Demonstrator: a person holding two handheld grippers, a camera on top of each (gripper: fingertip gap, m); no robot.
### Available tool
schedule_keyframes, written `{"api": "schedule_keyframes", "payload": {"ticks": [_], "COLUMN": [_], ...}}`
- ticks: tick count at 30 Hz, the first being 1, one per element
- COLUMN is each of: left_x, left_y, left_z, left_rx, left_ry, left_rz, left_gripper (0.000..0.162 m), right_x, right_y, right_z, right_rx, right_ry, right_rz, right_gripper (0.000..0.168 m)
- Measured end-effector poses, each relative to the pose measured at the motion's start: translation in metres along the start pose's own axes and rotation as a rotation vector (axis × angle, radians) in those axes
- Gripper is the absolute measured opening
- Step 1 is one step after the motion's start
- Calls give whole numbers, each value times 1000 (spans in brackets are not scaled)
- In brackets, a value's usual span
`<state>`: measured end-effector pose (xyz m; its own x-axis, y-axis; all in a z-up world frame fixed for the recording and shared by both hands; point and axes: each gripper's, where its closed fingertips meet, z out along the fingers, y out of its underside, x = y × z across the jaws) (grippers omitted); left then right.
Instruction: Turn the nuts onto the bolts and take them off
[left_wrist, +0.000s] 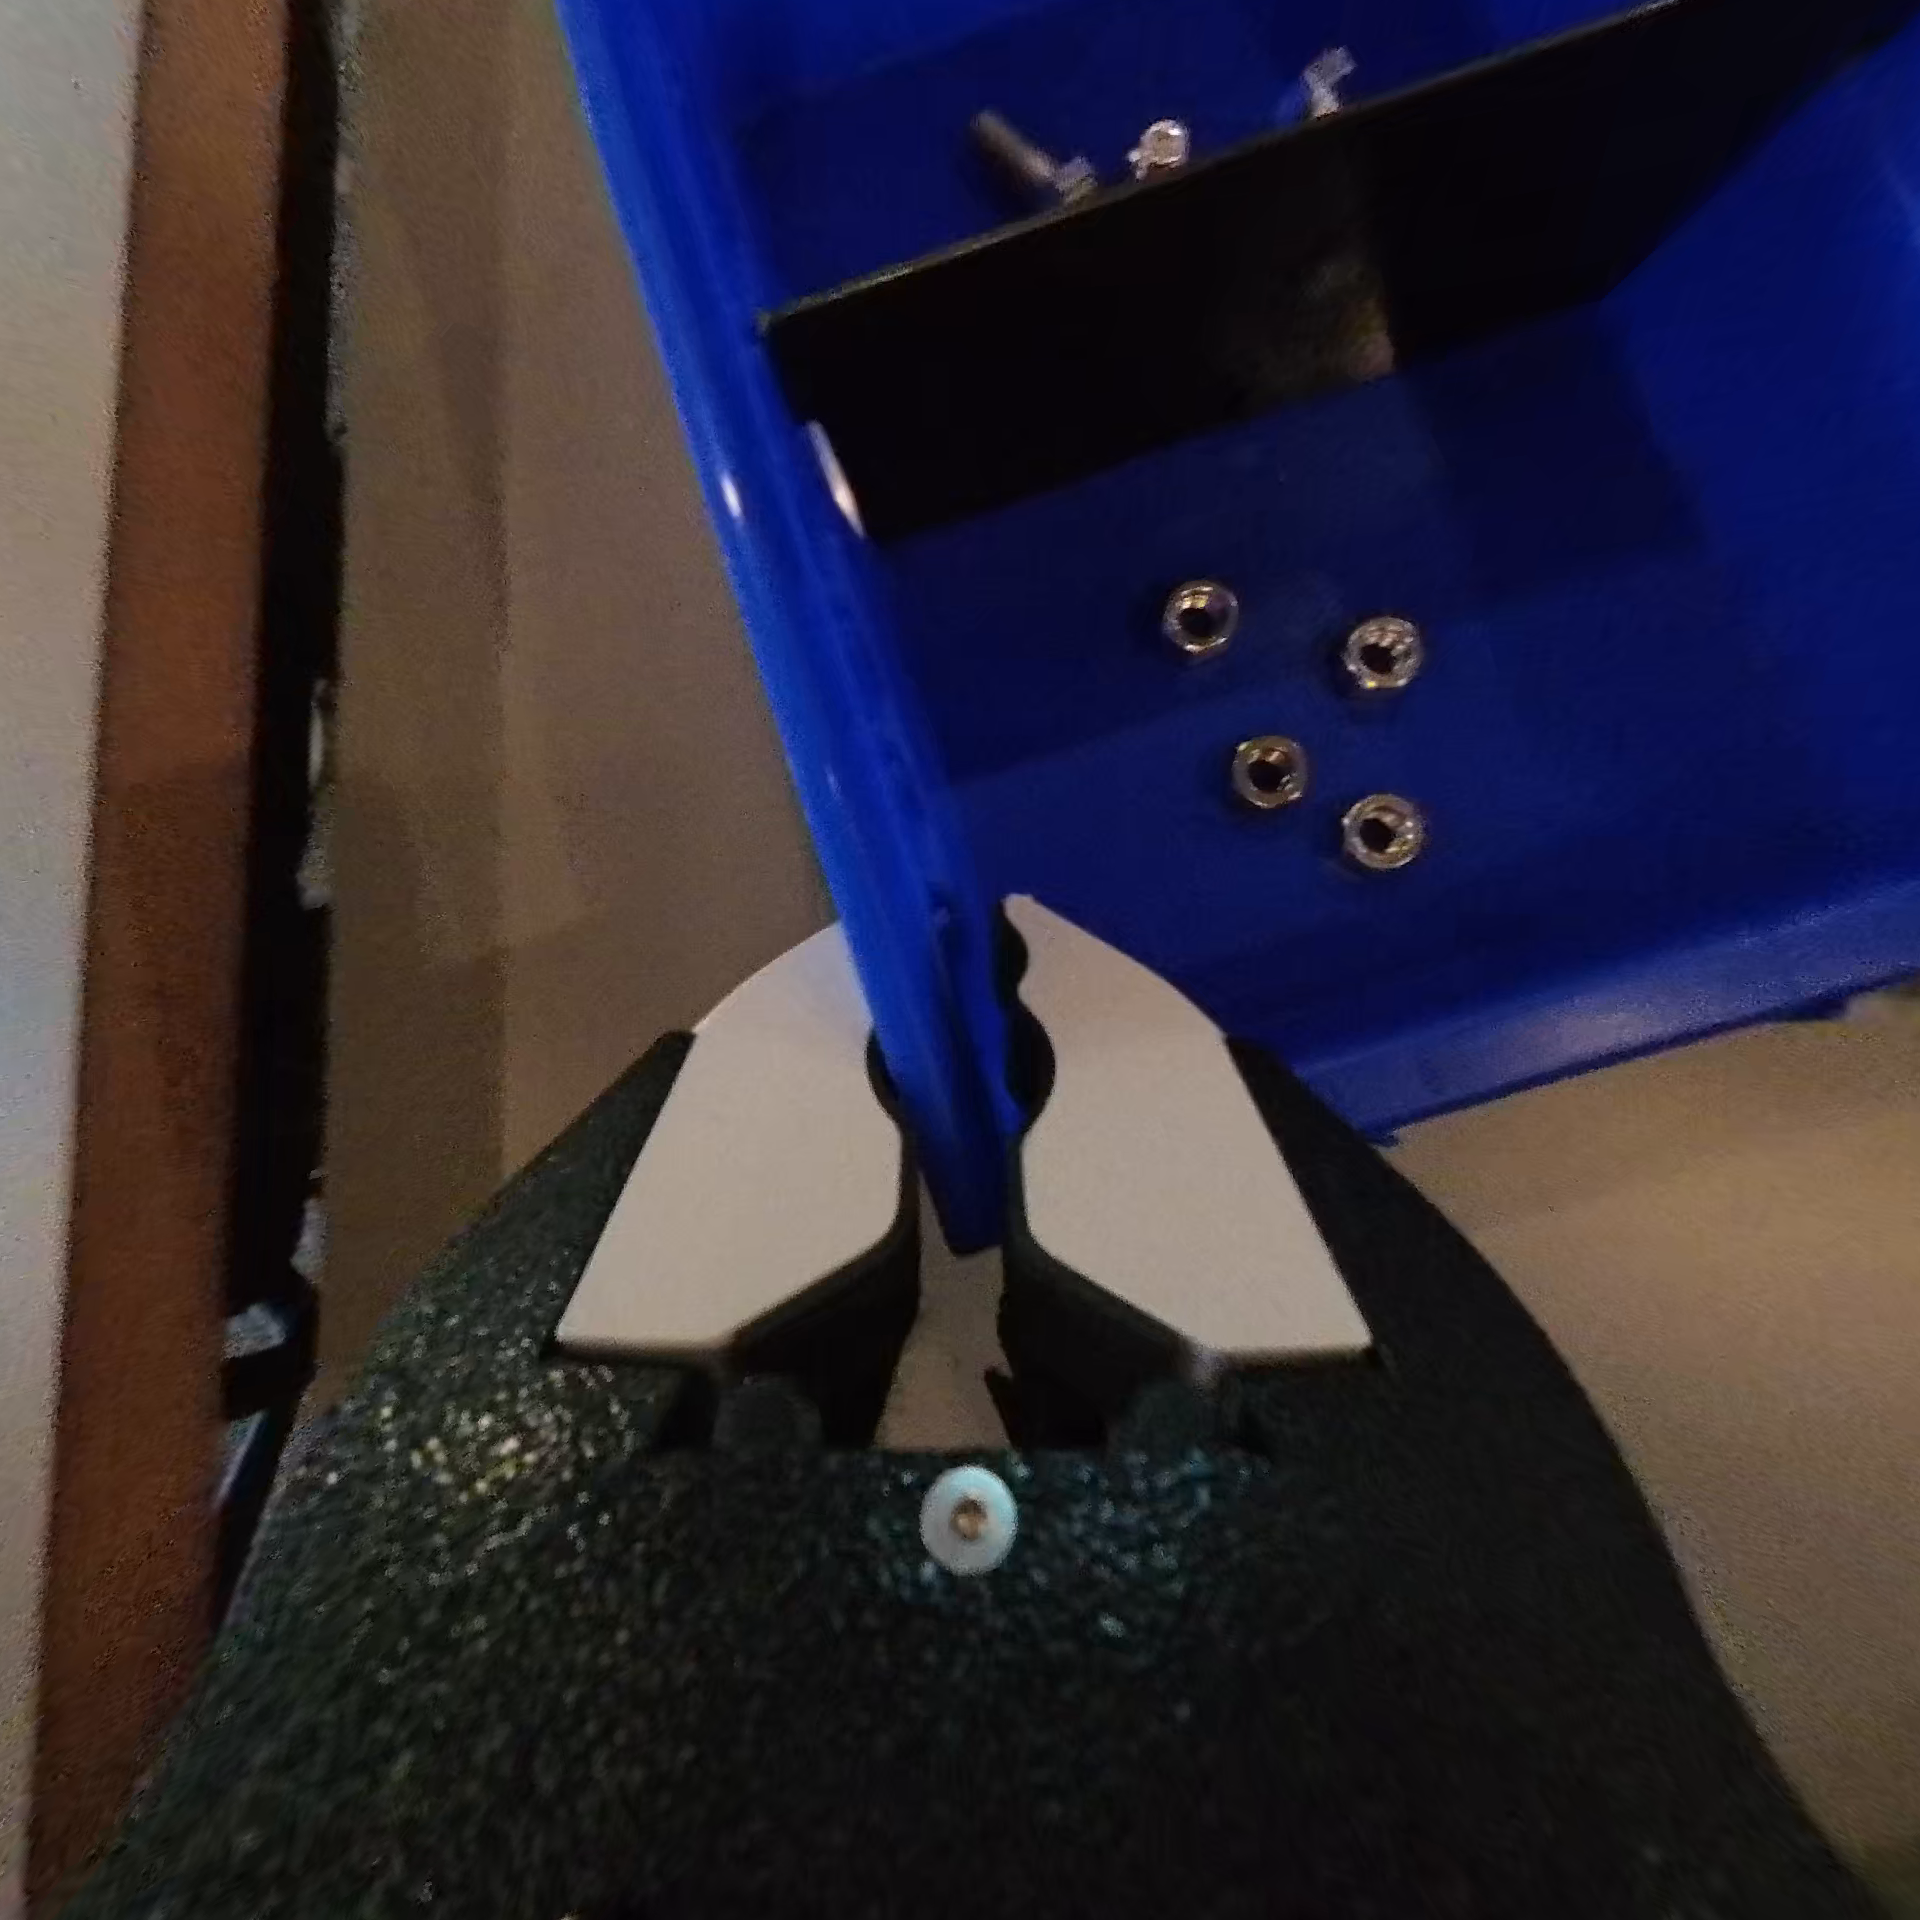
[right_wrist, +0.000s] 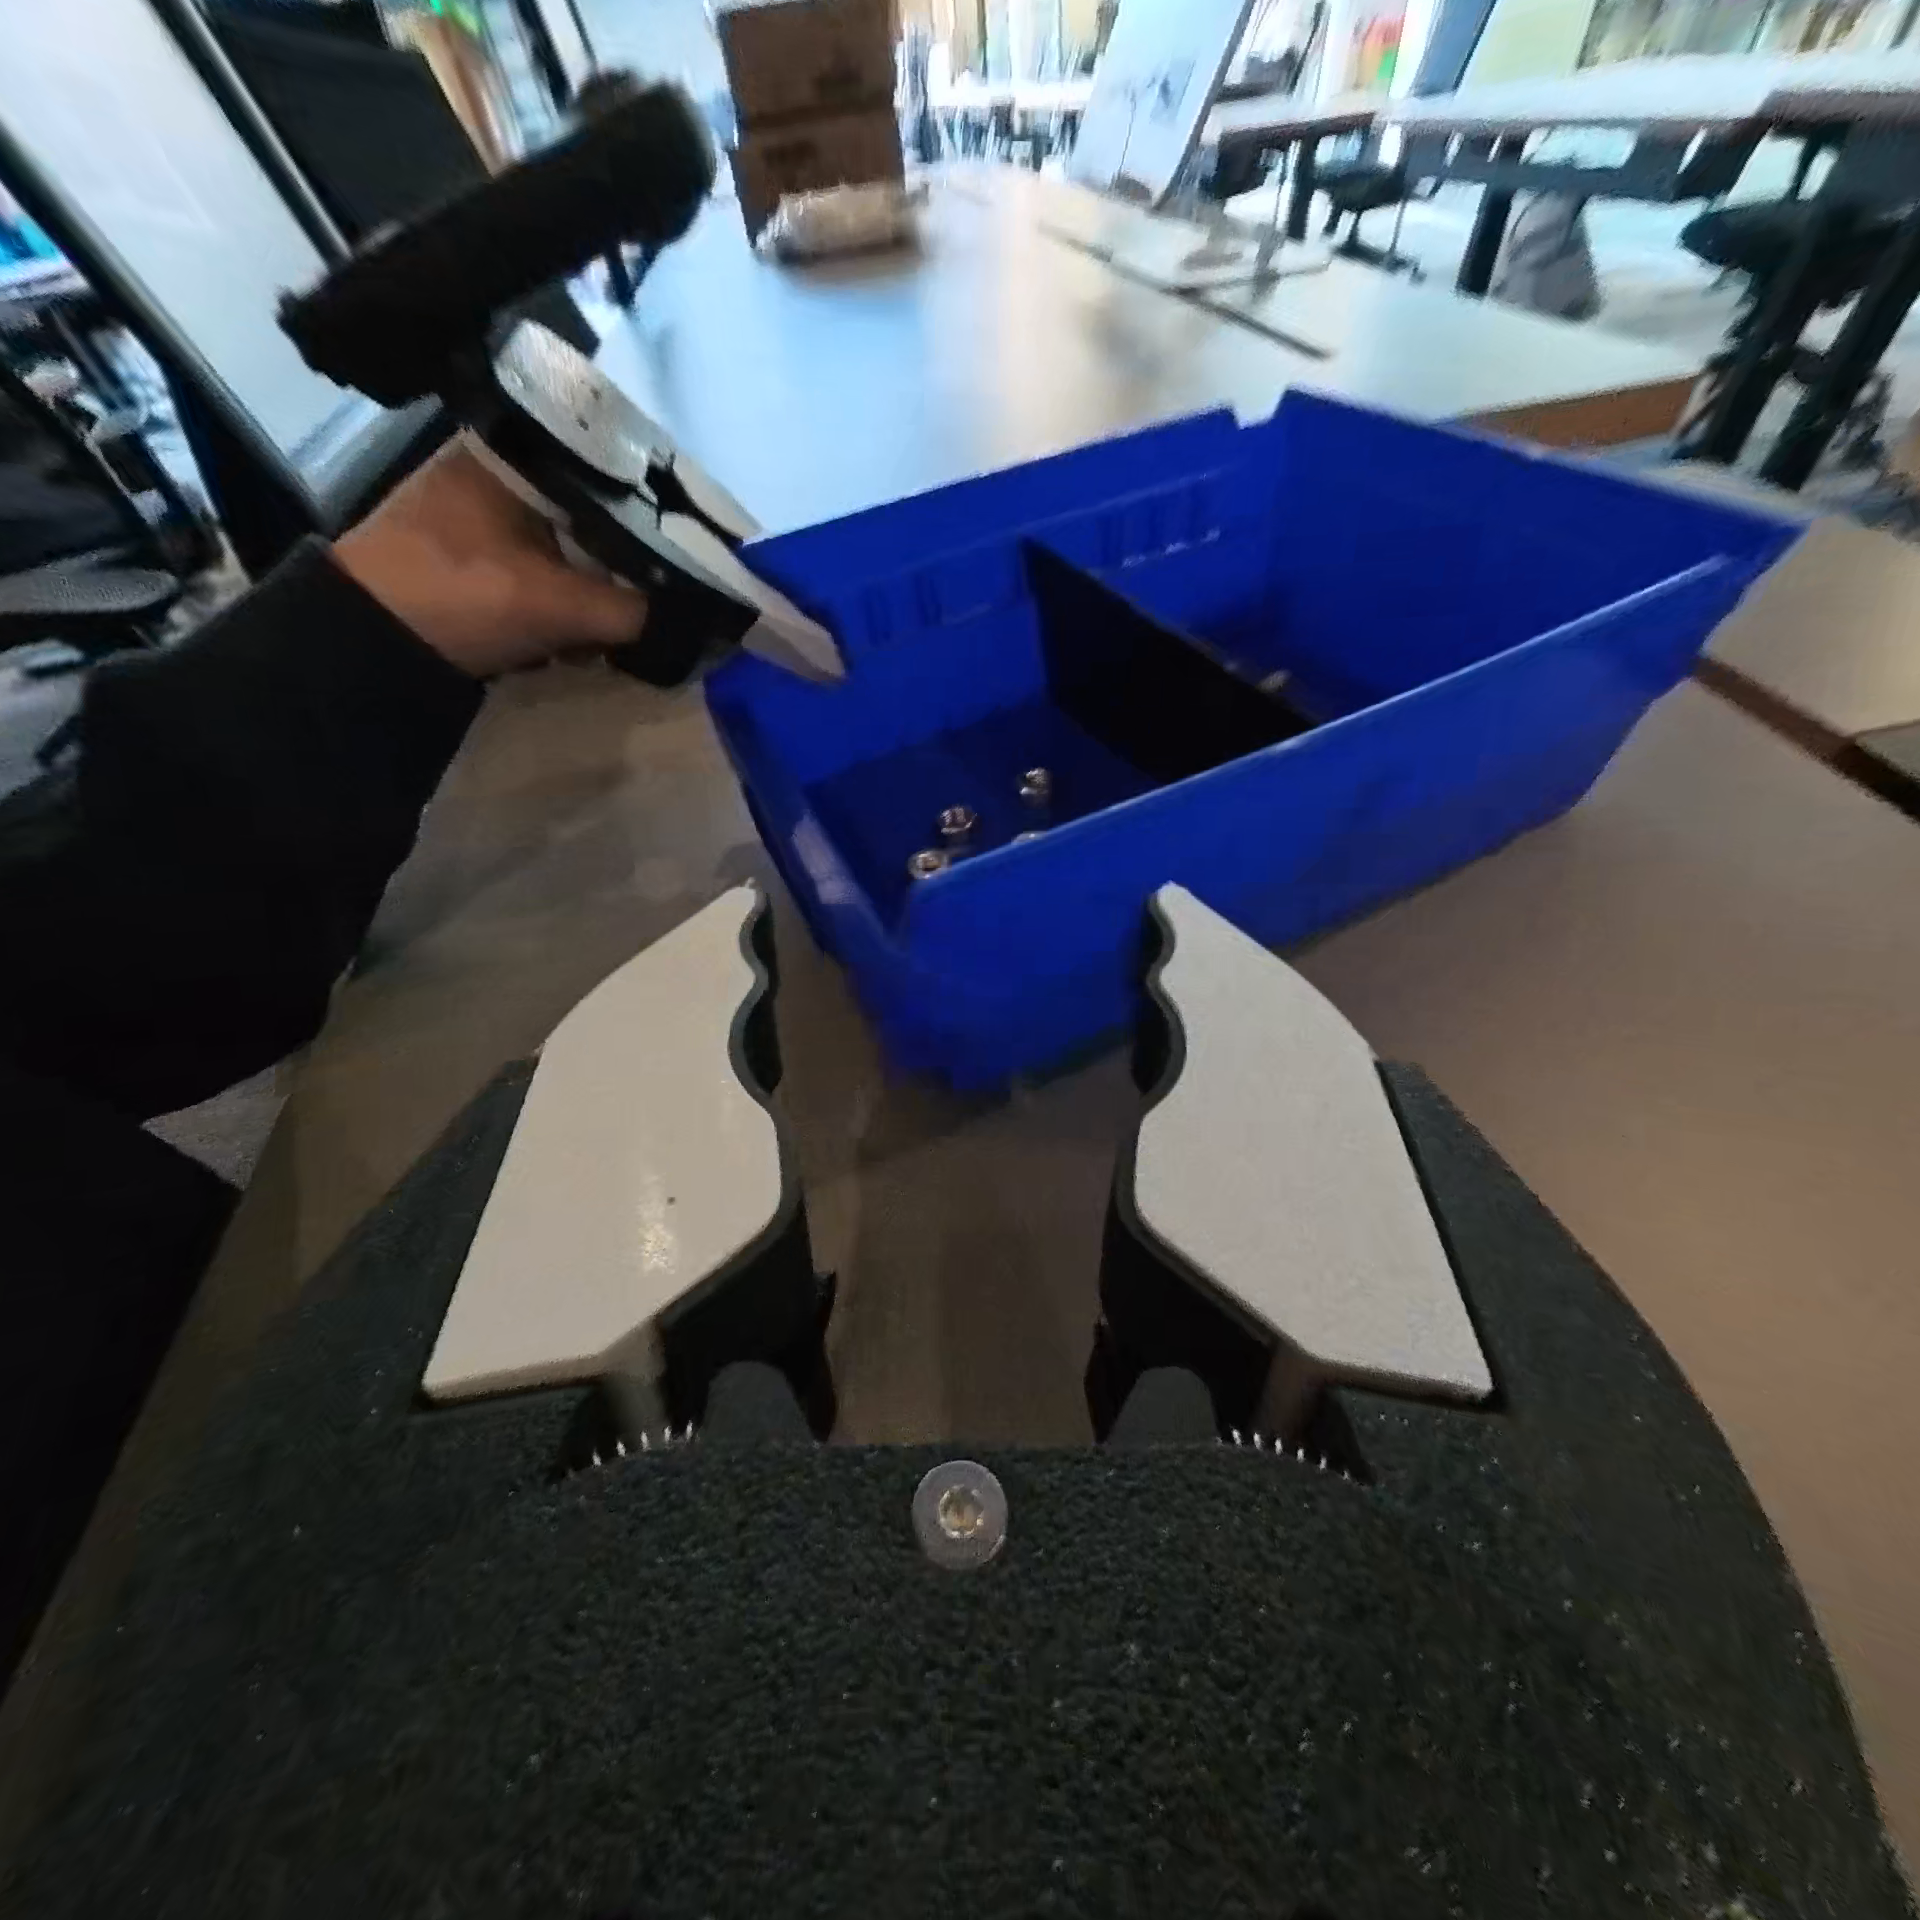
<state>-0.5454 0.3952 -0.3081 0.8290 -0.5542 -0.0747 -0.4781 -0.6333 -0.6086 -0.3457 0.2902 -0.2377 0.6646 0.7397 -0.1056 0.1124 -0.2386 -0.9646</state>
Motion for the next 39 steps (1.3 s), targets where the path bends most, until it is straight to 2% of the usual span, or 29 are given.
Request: {"api": "schedule_keyframes", "payload": {"ticks": [1, 6, 12, 18, 19, 21, 27, 29, 32, 34, 37, 39], "left_x": [-7, -29, -42, -36, -35, -37, -63, -63, -27, 3, 36, 54], "left_y": [3, 25, 51, 44, 40, 35, 18, -1, -49, -77, -103, -105], "left_z": [-2, -18, -36, -31, -30, -30, -53, -69, -79, -74, -46, -20], "left_rx": [-2, 11, -1, 6, 10, 10, 12, 71, 200, 213, 111, -28], "left_ry": [-4, 76, 97, 121, 116, 63, -260, -323, -186, -60, 98, 224], "left_rz": [15, 44, 67, -8, -7, 4, 22, 26, 135, 255, 351, 331], "left_gripper": [8, 7, 6, 29, 39, 51, 47, 46, 34, 27, 19, 14], "right_x": [1, 8, 14, 18, 19, 21, 30, 33, 40, 42, 41, 39], "right_y": [-3, 4, 30, 37, 39, 41, 42, 40, 38, 39, 40, 40], "right_z": [-5, -25, -29, -24, -25, -27, -40, -45, -50, -51, -52, -52], "right_rx": [23, 38, -41, -52, -49, -43, 29, 71, 117, 127, 135, 145], "right_ry": [10, 57, 52, 47, 50, 55, 99, 126, 167, 182, 180, 182], "right_rz": [-5, -12, -4, -26, -30, -41, -77, -93, -126, -155, -186, -206], "right_gripper": [65, 61, 60, 58, 57, 55, 54, 54, 54, 53, 50, 49]}}
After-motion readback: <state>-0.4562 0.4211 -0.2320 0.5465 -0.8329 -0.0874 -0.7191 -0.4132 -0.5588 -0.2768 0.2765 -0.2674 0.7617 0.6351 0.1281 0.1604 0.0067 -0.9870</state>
